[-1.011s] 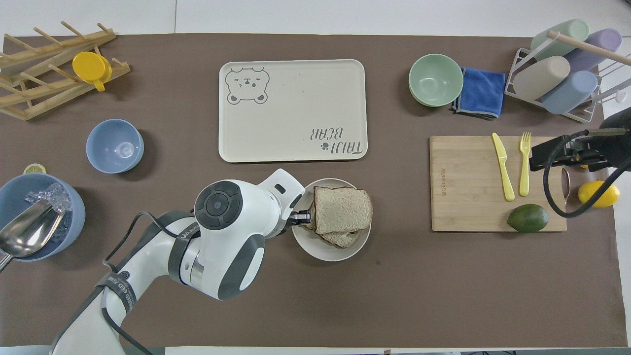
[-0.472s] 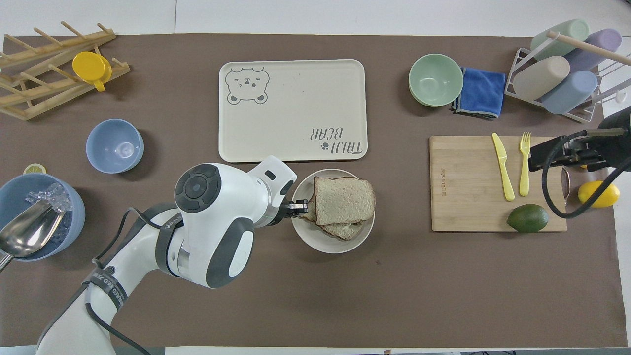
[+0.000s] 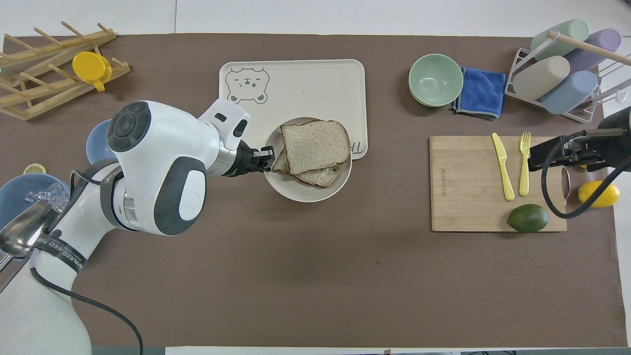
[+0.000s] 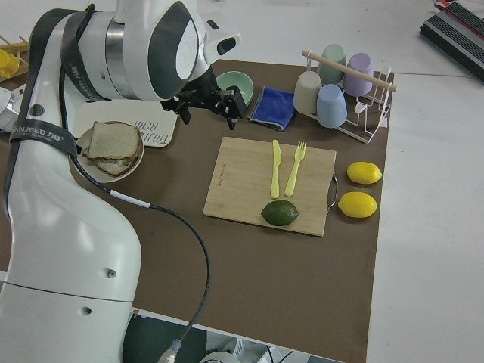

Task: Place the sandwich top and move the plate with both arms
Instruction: 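Slide the plate farther from the robot onto the bear tray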

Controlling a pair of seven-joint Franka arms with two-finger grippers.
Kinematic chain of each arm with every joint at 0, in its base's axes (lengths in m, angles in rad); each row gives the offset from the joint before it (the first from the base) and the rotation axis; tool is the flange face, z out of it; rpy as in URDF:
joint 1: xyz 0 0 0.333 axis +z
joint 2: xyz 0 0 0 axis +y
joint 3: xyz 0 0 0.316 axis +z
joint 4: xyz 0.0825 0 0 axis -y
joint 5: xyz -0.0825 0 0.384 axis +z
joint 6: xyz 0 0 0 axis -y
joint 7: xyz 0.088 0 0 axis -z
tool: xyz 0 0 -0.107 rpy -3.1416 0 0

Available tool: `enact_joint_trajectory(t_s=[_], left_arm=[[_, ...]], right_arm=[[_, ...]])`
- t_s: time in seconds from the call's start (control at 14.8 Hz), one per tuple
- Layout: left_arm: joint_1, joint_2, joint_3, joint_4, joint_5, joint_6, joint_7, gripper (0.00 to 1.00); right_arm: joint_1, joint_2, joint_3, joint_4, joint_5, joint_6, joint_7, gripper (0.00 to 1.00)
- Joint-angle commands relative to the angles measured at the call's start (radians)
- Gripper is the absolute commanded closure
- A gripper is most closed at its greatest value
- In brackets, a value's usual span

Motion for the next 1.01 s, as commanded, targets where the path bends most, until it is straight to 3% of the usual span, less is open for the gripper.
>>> enact_joint_trajectory(t_s=[0.0, 0.4, 0.67, 0.94], left_arm=[[0.047, 0.137, -0.004, 0.175, -0.029, -0.050, 0.019, 1.00], [0.093, 0.329, -0.004, 0.332, -0.031, -0.018, 0.019, 1.00], [0.087, 0.345, -0.002, 0.302, -0.028, 0.086, 0.020, 1.00], [0.083, 0.341, -0.001, 0.278, -0.017, 0.097, 0.028, 1.00]], right_arm=[[-0.006, -0.005, 0.005, -0.003, 0.010, -0.012, -0.021, 0.00], [-0.006, -0.005, 0.005, -0.003, 0.010, -0.012, -0.021, 0.00], [-0.006, -0.005, 0.005, -0.003, 0.010, -0.012, -0.021, 0.00], [-0.005, -0.005, 0.007, -0.003, 0.010, -0.012, -0.021, 0.00]])
